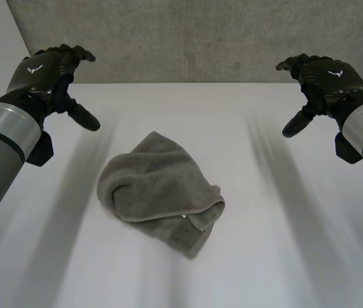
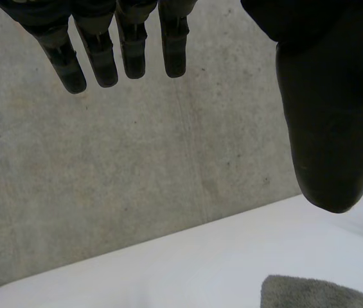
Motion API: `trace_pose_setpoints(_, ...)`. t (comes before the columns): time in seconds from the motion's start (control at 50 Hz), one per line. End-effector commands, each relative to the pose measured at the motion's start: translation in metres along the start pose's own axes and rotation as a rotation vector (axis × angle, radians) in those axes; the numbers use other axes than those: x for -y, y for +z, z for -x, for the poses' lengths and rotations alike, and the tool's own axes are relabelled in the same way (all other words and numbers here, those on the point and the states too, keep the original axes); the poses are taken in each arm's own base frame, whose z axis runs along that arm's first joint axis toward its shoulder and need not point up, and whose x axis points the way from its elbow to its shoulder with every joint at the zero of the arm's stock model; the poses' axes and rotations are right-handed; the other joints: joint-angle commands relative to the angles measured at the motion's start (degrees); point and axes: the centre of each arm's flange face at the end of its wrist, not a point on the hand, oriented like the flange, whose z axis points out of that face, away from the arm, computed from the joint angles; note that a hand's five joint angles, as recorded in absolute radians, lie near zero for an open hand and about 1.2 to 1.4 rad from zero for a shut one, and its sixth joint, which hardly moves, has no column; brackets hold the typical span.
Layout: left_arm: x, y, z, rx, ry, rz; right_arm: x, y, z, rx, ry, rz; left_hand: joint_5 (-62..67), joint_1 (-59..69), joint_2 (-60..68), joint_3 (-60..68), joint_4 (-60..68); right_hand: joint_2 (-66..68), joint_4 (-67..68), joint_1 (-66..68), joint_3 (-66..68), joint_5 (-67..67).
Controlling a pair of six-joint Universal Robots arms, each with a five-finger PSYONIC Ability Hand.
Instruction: Fold the towel.
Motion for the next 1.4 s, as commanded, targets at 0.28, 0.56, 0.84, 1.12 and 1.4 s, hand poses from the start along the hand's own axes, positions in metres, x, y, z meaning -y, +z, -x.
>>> trace_pose_setpoints(0.28,-0.020,-0.005,-0.002,-0.006,0.006,0.079,-0.002,-0.003,0.007,0.032,-0.009,0.007,-0.1,-1.7,-1.3,-3.3,-3.8,-4.4,-4.4,-3.4,-3.0,-3.6)
trace_pose_setpoints(0.56,-0.102,-0.069,-0.038,-0.166,0.020,0.400,-0.099,-0.017,0.098,0.400,-0.127,0.346,7.3,5.7,6.1,-3.3,-3.8,-4.4,-4.4,-3.4,-3.0,-3.6)
trace_pose_setpoints(0.84,-0.150,-0.046,-0.031,-0.128,0.059,0.452,-0.150,0.000,0.137,0.446,-0.173,0.296,10.0,8.4,8.8,-3.3,-3.8,6.9,-4.4,7.9,-3.0,7.7)
trace_pose_setpoints(1.12,-0.150,-0.019,-0.031,-0.081,0.074,0.369,-0.150,0.020,0.145,0.420,-0.106,0.189,9.4,7.8,8.1,-3.3,-3.8,65.6,-4.4,66.6,-3.0,66.4)
trace_pose_setpoints(1.4,-0.154,0.013,-0.038,-0.090,0.069,0.299,-0.087,0.005,0.109,0.350,-0.002,0.093,23.9,22.3,22.7,-3.3,-3.8,65.6,-4.4,66.6,-3.0,66.4)
